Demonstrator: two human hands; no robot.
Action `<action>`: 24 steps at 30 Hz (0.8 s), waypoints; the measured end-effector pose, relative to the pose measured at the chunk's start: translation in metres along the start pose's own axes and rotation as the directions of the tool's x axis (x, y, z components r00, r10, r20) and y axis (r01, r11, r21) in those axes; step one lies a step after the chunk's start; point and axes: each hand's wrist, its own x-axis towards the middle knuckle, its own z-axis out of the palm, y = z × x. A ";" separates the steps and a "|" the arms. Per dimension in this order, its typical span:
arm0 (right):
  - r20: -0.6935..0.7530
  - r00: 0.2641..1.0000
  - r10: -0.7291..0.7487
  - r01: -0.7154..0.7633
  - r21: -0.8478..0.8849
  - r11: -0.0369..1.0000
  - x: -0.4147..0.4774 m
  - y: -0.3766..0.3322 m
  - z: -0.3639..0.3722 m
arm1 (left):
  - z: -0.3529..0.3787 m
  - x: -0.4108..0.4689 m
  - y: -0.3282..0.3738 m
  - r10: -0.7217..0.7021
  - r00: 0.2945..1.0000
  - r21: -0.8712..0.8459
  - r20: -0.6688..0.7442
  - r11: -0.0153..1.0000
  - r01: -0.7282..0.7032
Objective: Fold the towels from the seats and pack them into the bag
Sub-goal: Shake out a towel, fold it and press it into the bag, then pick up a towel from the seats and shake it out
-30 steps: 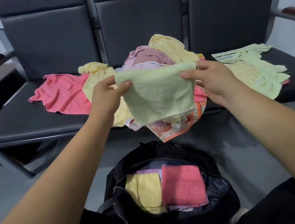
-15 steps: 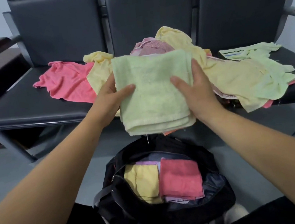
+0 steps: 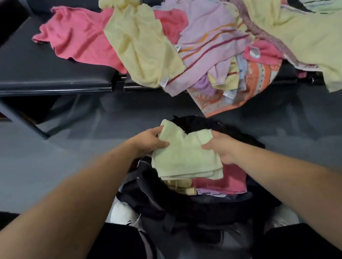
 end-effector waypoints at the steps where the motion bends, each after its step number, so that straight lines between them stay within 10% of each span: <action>1: -0.030 0.999 0.015 -0.016 -0.043 0.999 0.014 0.006 -0.001 | 0.006 0.013 -0.009 -0.025 1.000 -0.005 0.005 1.000 0.025; 9: -0.181 0.981 0.072 -0.119 -0.263 0.958 0.071 0.036 -0.001 | 0.033 0.106 -0.087 -0.144 0.979 -0.133 0.141 0.978 0.163; 17: -0.262 0.964 0.033 -0.071 -0.138 0.988 0.122 0.072 0.062 | 0.004 0.117 -0.141 -0.228 0.954 0.103 -0.196 0.962 0.251; 24: -0.302 0.953 0.037 -0.147 -0.351 0.925 0.097 0.103 0.087 | 0.006 0.099 -0.154 -0.153 0.982 0.167 -0.107 0.971 0.169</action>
